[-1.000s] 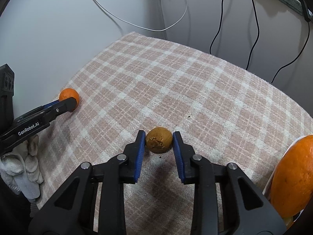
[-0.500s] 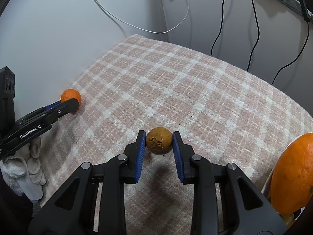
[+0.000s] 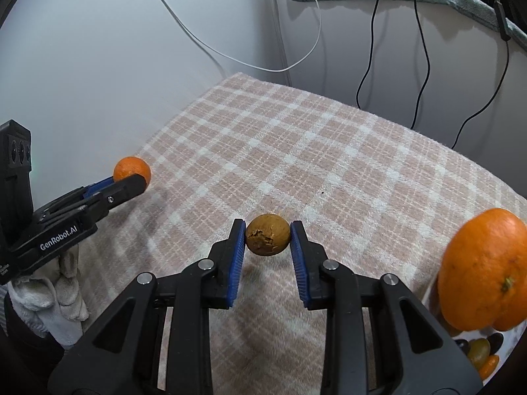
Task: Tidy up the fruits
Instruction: 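Carry the kiwi and tangerine onto the plate and open both grippers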
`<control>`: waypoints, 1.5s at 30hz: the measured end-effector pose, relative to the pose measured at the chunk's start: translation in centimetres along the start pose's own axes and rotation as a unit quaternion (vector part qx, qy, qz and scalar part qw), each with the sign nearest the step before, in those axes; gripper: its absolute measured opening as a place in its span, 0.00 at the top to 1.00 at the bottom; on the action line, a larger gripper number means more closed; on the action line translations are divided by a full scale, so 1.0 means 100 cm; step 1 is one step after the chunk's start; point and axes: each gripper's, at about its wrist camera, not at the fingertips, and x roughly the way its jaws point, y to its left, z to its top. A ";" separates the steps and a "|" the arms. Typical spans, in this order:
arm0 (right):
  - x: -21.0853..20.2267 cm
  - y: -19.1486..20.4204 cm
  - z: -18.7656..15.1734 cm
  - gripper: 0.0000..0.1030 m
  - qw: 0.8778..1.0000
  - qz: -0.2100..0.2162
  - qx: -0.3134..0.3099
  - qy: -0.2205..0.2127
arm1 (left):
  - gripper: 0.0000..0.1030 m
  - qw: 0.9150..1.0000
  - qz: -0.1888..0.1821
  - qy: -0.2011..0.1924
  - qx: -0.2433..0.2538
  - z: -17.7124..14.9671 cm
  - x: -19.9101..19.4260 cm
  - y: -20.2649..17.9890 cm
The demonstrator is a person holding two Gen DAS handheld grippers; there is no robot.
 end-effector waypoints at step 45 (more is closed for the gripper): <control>-0.167 -0.153 -0.111 0.72 0.984 -0.109 0.109 -0.091 | 0.64 0.975 -0.147 0.032 0.163 -0.049 -0.004 -0.221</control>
